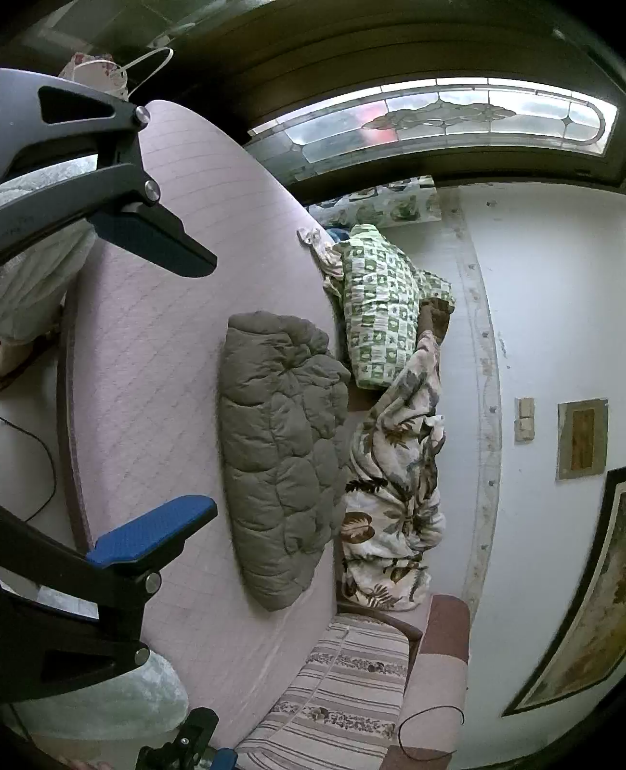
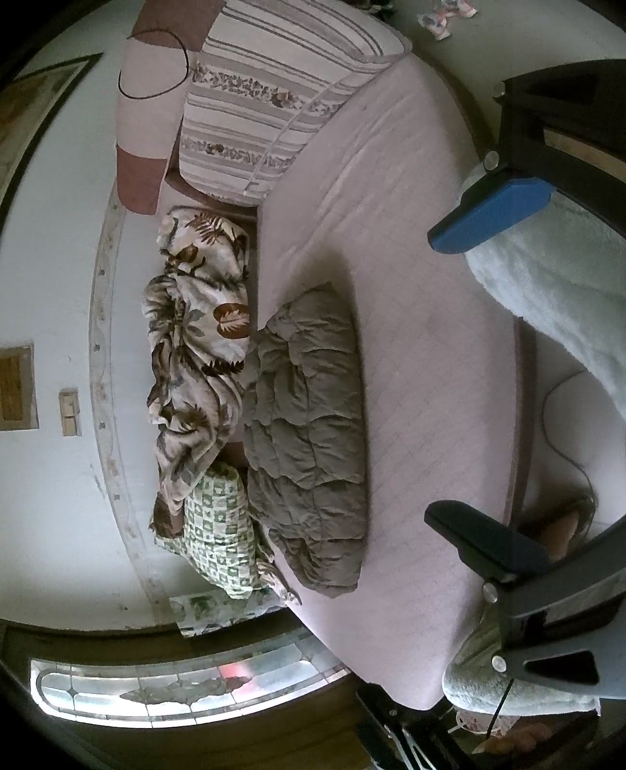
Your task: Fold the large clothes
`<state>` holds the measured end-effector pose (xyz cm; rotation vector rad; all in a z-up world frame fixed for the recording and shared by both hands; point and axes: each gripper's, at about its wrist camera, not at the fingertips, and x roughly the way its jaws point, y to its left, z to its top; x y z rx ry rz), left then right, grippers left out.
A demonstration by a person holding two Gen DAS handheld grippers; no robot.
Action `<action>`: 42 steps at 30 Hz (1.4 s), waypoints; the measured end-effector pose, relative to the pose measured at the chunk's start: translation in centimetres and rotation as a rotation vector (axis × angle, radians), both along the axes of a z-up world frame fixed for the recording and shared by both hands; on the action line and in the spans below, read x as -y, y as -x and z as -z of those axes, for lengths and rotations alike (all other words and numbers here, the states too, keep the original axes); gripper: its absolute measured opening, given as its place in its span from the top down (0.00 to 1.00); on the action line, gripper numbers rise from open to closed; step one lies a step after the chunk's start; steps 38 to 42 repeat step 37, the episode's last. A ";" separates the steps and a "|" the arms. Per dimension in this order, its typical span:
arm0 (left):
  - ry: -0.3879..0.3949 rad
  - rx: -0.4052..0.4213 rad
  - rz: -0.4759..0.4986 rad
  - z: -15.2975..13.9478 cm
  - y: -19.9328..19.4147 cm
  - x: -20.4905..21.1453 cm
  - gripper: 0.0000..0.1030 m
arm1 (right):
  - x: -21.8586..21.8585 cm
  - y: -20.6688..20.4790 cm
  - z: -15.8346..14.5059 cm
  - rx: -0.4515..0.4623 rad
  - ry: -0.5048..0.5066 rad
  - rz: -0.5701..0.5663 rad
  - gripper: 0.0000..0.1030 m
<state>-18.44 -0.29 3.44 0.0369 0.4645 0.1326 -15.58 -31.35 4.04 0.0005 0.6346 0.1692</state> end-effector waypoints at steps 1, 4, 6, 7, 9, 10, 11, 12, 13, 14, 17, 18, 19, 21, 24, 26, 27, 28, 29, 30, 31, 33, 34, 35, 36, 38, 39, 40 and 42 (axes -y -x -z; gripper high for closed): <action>-0.002 0.003 -0.001 0.0 0.0 0.1 0.11 | 0.0 0.0 0.0 -0.001 -0.002 0.002 0.00; -0.003 0.017 -0.002 -0.1 0.2 0.1 0.11 | 0.2 0.0 -0.1 0.009 -0.006 0.014 0.00; -0.006 0.026 -0.005 -0.2 0.2 0.2 0.10 | 0.4 0.3 -0.4 0.035 -0.009 0.033 0.00; -0.007 0.027 -0.007 -0.2 0.2 0.2 0.10 | 0.5 0.4 -0.7 0.052 -0.007 0.044 0.00; -0.008 0.026 -0.009 -0.2 0.1 0.2 0.10 | 0.7 0.4 -1.0 0.063 -0.004 0.052 0.00; -0.007 0.026 -0.007 -0.2 0.2 0.2 0.10 | 0.7 0.4 -1.0 0.062 -0.005 0.053 0.00; -0.007 0.024 -0.006 -0.1 0.1 0.1 0.10 | 0.7 0.3 -1.0 0.059 -0.005 0.052 0.00; -0.006 0.023 -0.005 -0.1 0.1 0.1 0.10 | 0.7 0.3 -1.0 0.055 -0.006 0.050 0.00; -0.006 0.023 -0.007 -0.1 0.0 0.2 0.10 | 0.7 0.2 -0.9 0.051 -0.008 0.047 0.00; -0.005 0.022 -0.007 -0.1 0.0 0.1 0.10 | 0.6 0.1 -0.8 0.049 -0.009 0.045 0.00; -0.005 0.024 -0.007 -0.1 -0.1 0.1 0.10 | 0.7 0.2 -1.0 0.069 -0.017 0.056 0.00; -0.005 0.023 -0.009 0.0 -0.1 0.1 0.10 | 0.7 0.3 -1.0 0.078 -0.016 0.062 0.00; -0.006 0.022 -0.009 0.0 -0.1 0.1 0.10 | 0.6 0.4 -1.1 0.095 -0.011 0.070 0.00; -0.004 0.018 -0.008 0.0 -0.2 0.1 0.10 | 0.6 0.5 -1.3 0.112 -0.012 0.075 0.00; 0.000 0.010 -0.006 0.3 -0.7 0.1 0.10 | 0.2 0.1 -1.1 0.110 -0.008 0.066 0.00; 0.000 0.007 -0.006 0.5 -1.2 0.1 0.10 | -0.1 -0.2 -0.8 0.098 0.000 0.058 0.00; 0.000 0.006 -0.006 0.6 -1.4 0.2 0.10 | -0.2 -0.5 -0.6 0.088 0.002 0.053 0.00; 0.000 0.004 -0.007 0.6 -1.5 0.2 0.10 | -0.3 -0.7 -0.4 0.078 0.002 0.050 0.00; 0.000 0.002 -0.009 0.7 -1.6 0.1 0.10 | -0.5 -0.9 -0.3 0.069 0.003 0.048 0.00; 0.001 -0.001 -0.009 0.8 -1.9 0.1 0.10 | -0.6 -1.2 -0.2 0.062 0.005 0.046 0.00; 0.002 -0.007 -0.011 0.9 -2.3 0.0 0.10 | -0.7 -1.5 -0.1 0.057 0.008 0.046 0.00; 0.005 -0.016 -0.011 1.0 -2.9 -0.2 0.10 | -0.8 -1.9 0.1 0.050 0.013 0.047 0.00; 0.007 -0.021 -0.011 1.1 -3.3 -0.2 0.10 | -0.9 -2.3 0.2 0.045 0.016 0.046 0.00; 0.008 -0.024 -0.010 1.2 -3.5 -0.2 0.10 | -1.0 -2.5 0.2 0.041 0.017 0.045 0.00; 0.009 -0.029 -0.010 1.3 -3.9 -0.3 0.10 | -1.0 -2.7 0.3 0.037 0.017 0.044 0.00; 0.009 -0.032 -0.012 1.3 -4.1 -0.4 0.10 | -1.1 -3.1 0.5 0.031 0.018 0.042 0.00; 0.009 -0.032 -0.012 1.3 -4.1 -0.4 0.10 | -1.1 -3.1 0.5 0.031 0.018 0.042 0.00; 0.009 -0.032 -0.012 1.3 -4.1 -0.4 0.10 | -1.1 -3.1 0.5 0.031 0.018 0.042 0.00; 0.009 -0.032 -0.012 1.3 -4.1 -0.4 0.10 | -1.1 -3.1 0.5 0.031 0.018 0.042 0.00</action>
